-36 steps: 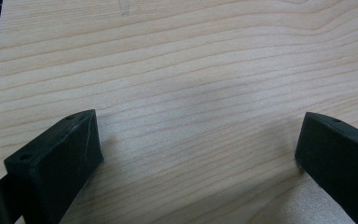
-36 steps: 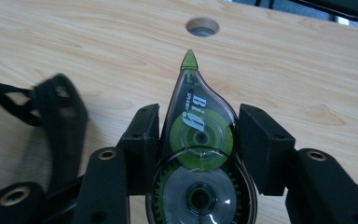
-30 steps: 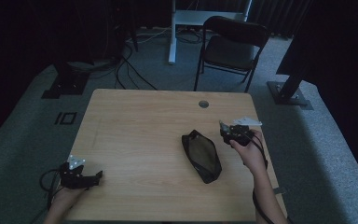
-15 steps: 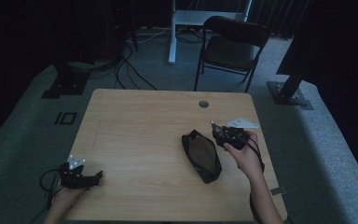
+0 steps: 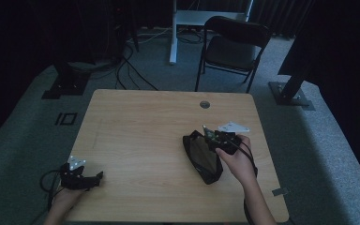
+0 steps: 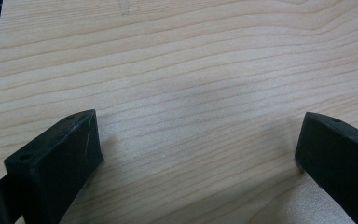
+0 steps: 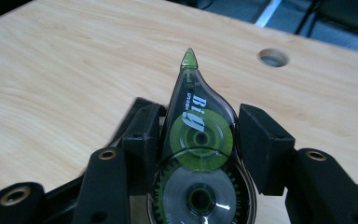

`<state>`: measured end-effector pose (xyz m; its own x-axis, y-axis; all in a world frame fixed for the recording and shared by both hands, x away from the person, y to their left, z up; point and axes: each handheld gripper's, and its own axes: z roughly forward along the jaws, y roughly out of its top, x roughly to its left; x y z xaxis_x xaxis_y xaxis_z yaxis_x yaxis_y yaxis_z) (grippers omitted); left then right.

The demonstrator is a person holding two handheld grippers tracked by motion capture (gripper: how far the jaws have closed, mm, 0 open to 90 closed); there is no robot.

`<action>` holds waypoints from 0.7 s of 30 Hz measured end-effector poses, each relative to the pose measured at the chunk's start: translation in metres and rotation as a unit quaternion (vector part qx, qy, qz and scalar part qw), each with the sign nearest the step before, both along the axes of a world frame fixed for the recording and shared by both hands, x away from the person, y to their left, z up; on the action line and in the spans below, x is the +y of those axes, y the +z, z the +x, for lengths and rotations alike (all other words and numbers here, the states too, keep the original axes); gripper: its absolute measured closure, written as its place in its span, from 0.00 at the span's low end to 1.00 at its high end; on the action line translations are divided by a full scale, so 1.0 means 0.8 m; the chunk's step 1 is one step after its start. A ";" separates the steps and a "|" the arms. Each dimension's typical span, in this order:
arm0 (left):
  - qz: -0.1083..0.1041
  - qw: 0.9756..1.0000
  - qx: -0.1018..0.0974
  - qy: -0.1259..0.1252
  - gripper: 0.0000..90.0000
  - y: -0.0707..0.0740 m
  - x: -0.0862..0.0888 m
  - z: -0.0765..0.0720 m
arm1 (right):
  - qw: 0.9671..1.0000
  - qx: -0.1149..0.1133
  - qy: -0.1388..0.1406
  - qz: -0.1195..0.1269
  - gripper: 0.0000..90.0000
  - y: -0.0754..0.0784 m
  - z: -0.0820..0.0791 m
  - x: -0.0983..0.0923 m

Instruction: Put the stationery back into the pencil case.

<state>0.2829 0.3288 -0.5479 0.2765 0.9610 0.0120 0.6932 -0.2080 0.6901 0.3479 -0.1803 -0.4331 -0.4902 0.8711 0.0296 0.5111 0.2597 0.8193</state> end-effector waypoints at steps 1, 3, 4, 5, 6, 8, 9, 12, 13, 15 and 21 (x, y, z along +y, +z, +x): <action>0.000 1.000 0.000 0.000 0.00 0.000 0.000 0.000 | 1.000 0.005 0.000 -0.007 0.55 -0.001 -0.001 0.003; 0.000 1.000 0.000 0.000 0.00 0.000 0.000 0.000 | 1.000 0.005 0.000 -0.005 0.55 -0.003 -0.003 0.006; 0.000 1.000 0.000 0.000 0.00 0.000 0.000 0.000 | 1.000 0.007 -0.001 -0.003 0.55 -0.004 -0.003 0.009; 0.000 1.000 0.000 0.000 0.00 0.000 0.000 0.000 | 1.000 0.008 -0.001 -0.005 0.55 -0.006 -0.004 0.011; 0.000 1.000 0.000 0.000 0.00 0.000 0.000 0.000 | 1.000 0.009 0.000 -0.007 0.55 -0.007 -0.005 0.013; 0.000 1.000 0.000 0.000 0.00 0.000 0.000 0.000 | 1.000 0.011 0.000 -0.009 0.55 -0.008 -0.006 0.017; 0.001 1.000 0.000 -0.001 0.00 0.000 0.000 0.000 | 1.000 0.012 -0.001 -0.015 0.55 -0.009 -0.007 0.020; 0.001 1.000 0.000 -0.001 0.00 0.000 0.000 0.000 | 1.000 0.016 -0.008 -0.022 0.55 -0.014 -0.009 0.026; 0.001 1.000 0.000 -0.001 0.00 0.000 0.000 0.000 | 1.000 0.017 -0.010 -0.024 0.55 -0.016 -0.010 0.028; 0.000 1.000 0.000 -0.001 0.00 0.000 0.000 0.000 | 0.999 0.021 -0.013 -0.024 0.55 -0.020 -0.010 0.032; 0.001 1.000 0.000 -0.001 0.00 0.000 0.000 0.000 | 0.999 0.030 -0.017 -0.025 0.55 -0.031 -0.011 0.041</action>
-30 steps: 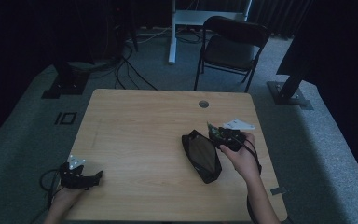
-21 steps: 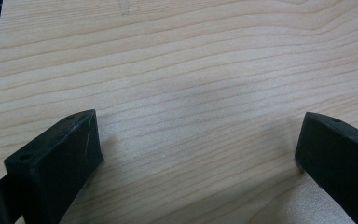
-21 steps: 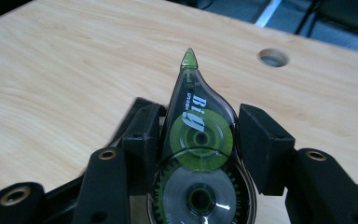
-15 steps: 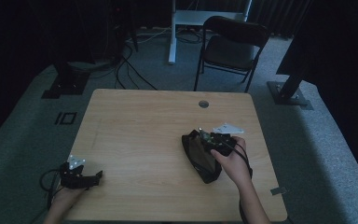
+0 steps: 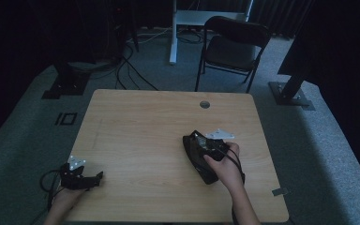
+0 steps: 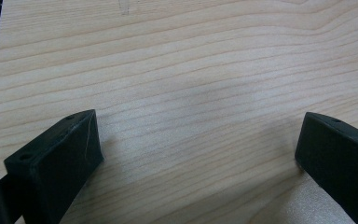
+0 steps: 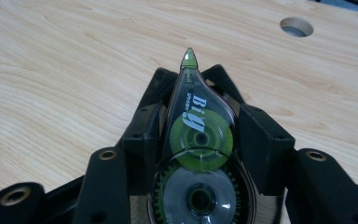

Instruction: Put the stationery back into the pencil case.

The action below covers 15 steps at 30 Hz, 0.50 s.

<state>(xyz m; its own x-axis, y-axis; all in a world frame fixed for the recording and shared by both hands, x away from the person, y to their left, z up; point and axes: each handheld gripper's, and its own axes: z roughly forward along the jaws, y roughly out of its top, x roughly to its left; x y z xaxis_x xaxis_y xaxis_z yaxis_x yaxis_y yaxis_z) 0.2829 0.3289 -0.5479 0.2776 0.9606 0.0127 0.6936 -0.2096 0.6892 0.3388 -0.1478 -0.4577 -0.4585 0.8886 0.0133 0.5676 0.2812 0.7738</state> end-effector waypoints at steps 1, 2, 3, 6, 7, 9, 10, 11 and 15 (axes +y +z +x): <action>0.000 1.000 0.000 0.000 0.00 0.000 0.000 0.000 | 1.000 0.003 -0.001 -0.005 0.55 -0.002 0.000 0.002; 0.000 1.000 0.000 0.000 0.00 0.000 0.000 0.000 | 1.000 0.003 -0.002 -0.006 0.55 -0.003 0.000 0.003; 0.000 1.000 0.000 0.000 0.00 0.000 0.000 0.000 | 1.000 0.006 -0.004 -0.007 0.55 -0.005 0.001 0.005; 0.000 1.000 0.000 0.000 0.00 0.000 0.000 0.000 | 1.000 0.011 -0.009 -0.016 0.55 -0.010 0.001 0.007; 0.000 1.000 0.000 0.000 0.00 0.000 0.000 0.000 | 1.000 0.014 -0.011 -0.019 0.55 -0.011 0.001 0.008; 0.000 1.000 0.000 0.000 0.00 0.000 0.000 0.000 | 0.999 0.020 -0.012 -0.023 0.55 -0.015 0.003 0.009; 0.000 1.000 0.000 0.000 0.00 0.000 0.000 0.000 | 0.999 0.021 -0.012 -0.024 0.55 -0.017 0.004 0.010; 0.000 1.000 0.000 0.000 0.00 0.000 0.000 0.000 | 0.999 0.024 -0.012 -0.025 0.55 -0.018 0.004 0.011; 0.000 1.000 0.000 0.000 0.00 0.000 0.000 0.000 | 0.999 0.038 -0.015 -0.026 0.55 -0.023 0.006 0.013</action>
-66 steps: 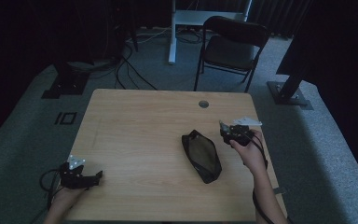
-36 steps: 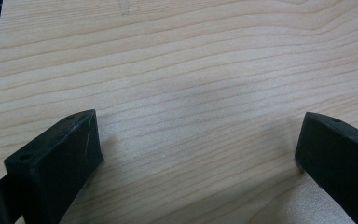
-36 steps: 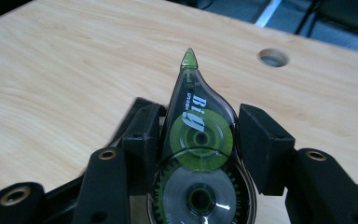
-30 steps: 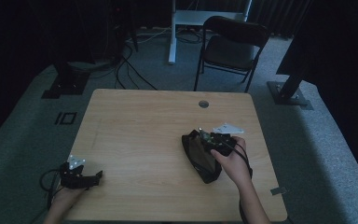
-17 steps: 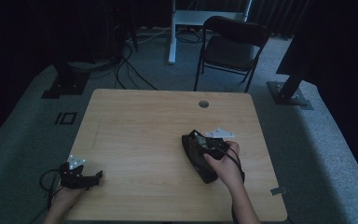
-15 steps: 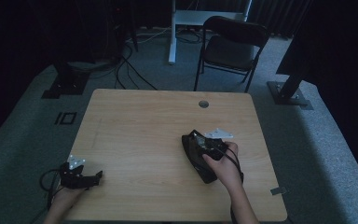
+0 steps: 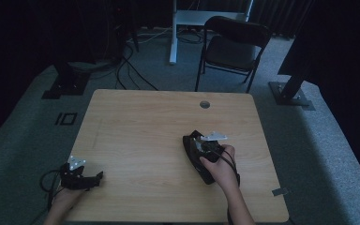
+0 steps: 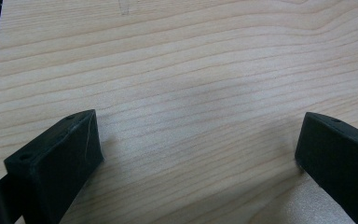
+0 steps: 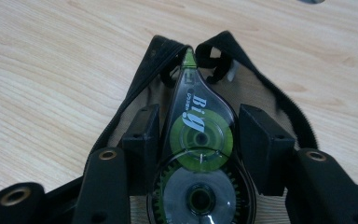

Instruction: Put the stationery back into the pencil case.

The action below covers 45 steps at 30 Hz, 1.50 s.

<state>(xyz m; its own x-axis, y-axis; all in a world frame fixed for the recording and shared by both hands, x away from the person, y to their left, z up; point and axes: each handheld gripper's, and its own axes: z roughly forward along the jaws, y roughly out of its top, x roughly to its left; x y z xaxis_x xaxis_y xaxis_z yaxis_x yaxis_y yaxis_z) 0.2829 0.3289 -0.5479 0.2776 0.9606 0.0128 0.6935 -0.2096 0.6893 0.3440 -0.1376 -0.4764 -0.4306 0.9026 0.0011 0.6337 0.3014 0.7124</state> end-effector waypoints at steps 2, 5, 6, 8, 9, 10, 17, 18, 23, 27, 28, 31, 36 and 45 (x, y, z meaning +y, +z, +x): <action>0.000 1.000 0.000 0.000 0.00 0.000 0.000 0.000 | 1.000 0.004 -0.002 -0.005 0.55 -0.002 0.001 0.001; 0.000 1.000 0.000 0.000 0.00 0.000 0.000 0.000 | 1.000 0.011 -0.007 -0.010 0.55 -0.006 0.006 0.002; 0.000 1.000 0.000 0.000 0.00 0.000 0.000 0.000 | 1.000 0.014 -0.008 -0.015 0.55 -0.007 0.007 0.002; 0.000 1.000 0.000 0.000 0.00 0.000 0.000 0.000 | 1.000 0.019 -0.011 -0.014 0.55 -0.009 0.010 0.002; 0.000 1.000 0.000 0.000 0.00 0.000 0.000 0.000 | 1.000 0.019 -0.012 -0.018 0.55 -0.010 0.011 0.002; 0.000 1.000 0.000 0.000 0.00 0.000 0.000 0.000 | 0.999 0.020 -0.014 -0.021 0.55 -0.010 0.012 0.002; 0.000 1.000 0.000 0.000 0.00 0.000 0.000 0.000 | 0.999 0.036 -0.014 -0.025 0.55 -0.016 0.018 0.007; 0.000 1.000 0.000 0.000 0.00 0.000 0.000 0.000 | 0.999 0.039 -0.014 -0.024 0.55 -0.016 0.019 0.008; 0.000 1.000 0.000 0.000 0.00 0.000 0.000 0.000 | 0.999 0.044 -0.017 -0.027 0.55 -0.019 0.021 0.009; 0.000 1.000 0.000 0.000 0.00 0.000 0.000 0.000 | 0.998 0.051 -0.013 -0.032 0.55 -0.022 0.023 0.010; 0.000 1.000 0.000 0.000 0.00 0.000 0.000 0.000 | 0.998 0.052 -0.014 -0.034 0.55 -0.023 0.023 0.010; 0.000 1.000 0.000 0.000 0.00 0.000 0.000 0.000 | 0.998 0.055 -0.010 -0.026 0.55 -0.023 0.023 0.010; 0.000 1.000 0.000 0.000 0.00 0.000 0.000 0.000 | 0.998 0.059 -0.008 -0.029 0.55 -0.024 0.024 0.009; 0.000 1.000 0.000 0.000 0.00 0.000 0.000 0.000 | 0.998 0.060 -0.013 -0.026 0.55 -0.028 0.025 0.008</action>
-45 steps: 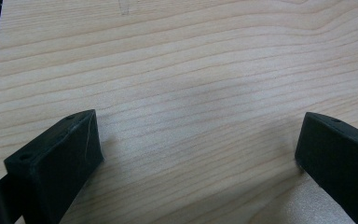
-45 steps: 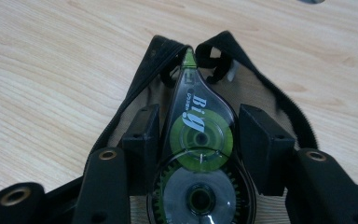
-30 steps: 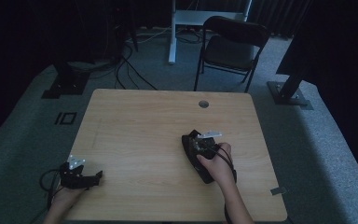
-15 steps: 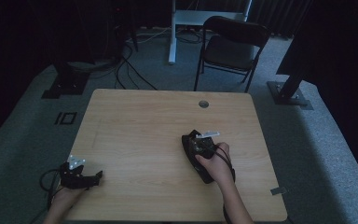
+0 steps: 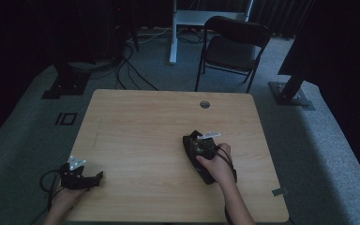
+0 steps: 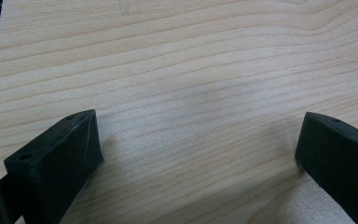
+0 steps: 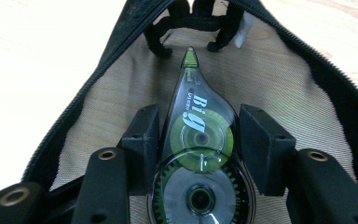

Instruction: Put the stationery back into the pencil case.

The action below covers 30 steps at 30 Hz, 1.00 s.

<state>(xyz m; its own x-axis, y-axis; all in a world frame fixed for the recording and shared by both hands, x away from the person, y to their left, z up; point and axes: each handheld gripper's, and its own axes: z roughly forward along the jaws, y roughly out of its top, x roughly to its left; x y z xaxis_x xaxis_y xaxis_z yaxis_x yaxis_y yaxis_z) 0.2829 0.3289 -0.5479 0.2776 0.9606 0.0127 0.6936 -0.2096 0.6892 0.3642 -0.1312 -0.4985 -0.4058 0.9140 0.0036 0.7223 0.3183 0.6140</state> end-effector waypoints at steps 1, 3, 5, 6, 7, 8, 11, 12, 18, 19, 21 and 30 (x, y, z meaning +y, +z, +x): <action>0.000 1.000 0.000 0.000 0.00 0.000 0.000 0.000 | 1.000 0.003 0.000 0.002 0.55 0.000 0.000 0.000; 0.000 1.000 0.000 0.000 0.00 0.000 0.000 0.000 | 1.000 0.005 0.002 -0.002 0.55 -0.001 0.001 0.000; 0.000 1.000 0.000 0.000 0.00 0.000 0.000 0.000 | 1.000 0.006 0.003 -0.004 0.55 -0.002 0.001 -0.001; 0.000 1.000 0.000 0.000 0.00 0.000 0.000 0.000 | 1.000 0.006 0.003 -0.005 0.55 -0.002 0.001 -0.001; 0.000 1.000 0.000 0.000 0.00 0.000 0.000 0.000 | 1.000 0.006 0.003 -0.006 0.54 -0.002 0.001 -0.001; 0.000 1.000 0.000 0.000 0.00 0.000 0.000 0.000 | 1.000 0.006 0.004 -0.005 0.54 -0.002 0.001 -0.001; 0.000 1.000 0.000 0.000 0.00 0.000 0.000 0.000 | 1.000 0.009 0.005 -0.005 0.55 -0.003 0.001 0.000; 0.000 1.000 0.000 0.000 0.00 0.000 0.000 0.000 | 1.000 0.009 0.006 -0.005 0.55 -0.003 0.001 0.000; 0.000 1.000 0.000 0.000 0.00 0.000 0.000 0.000 | 1.000 0.009 0.008 0.002 0.52 0.000 0.001 -0.001; 0.000 1.000 0.000 0.000 0.00 0.000 0.000 0.000 | 1.000 0.008 0.009 0.006 0.52 0.001 0.001 -0.002; 0.000 1.000 0.000 0.000 0.00 0.000 0.000 0.000 | 1.000 0.005 0.009 0.010 0.51 0.003 0.000 -0.003; 0.000 1.000 0.000 0.000 0.00 0.000 0.000 0.000 | 1.000 -0.008 0.014 0.024 0.49 0.014 -0.004 -0.008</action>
<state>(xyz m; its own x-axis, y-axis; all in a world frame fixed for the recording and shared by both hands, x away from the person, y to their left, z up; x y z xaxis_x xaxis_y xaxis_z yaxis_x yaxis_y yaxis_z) 0.2829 0.3289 -0.5479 0.2777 0.9606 0.0126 0.6936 -0.2095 0.6892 0.3609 -0.1374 -0.4875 -0.4316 0.9012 0.0405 0.7031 0.3079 0.6410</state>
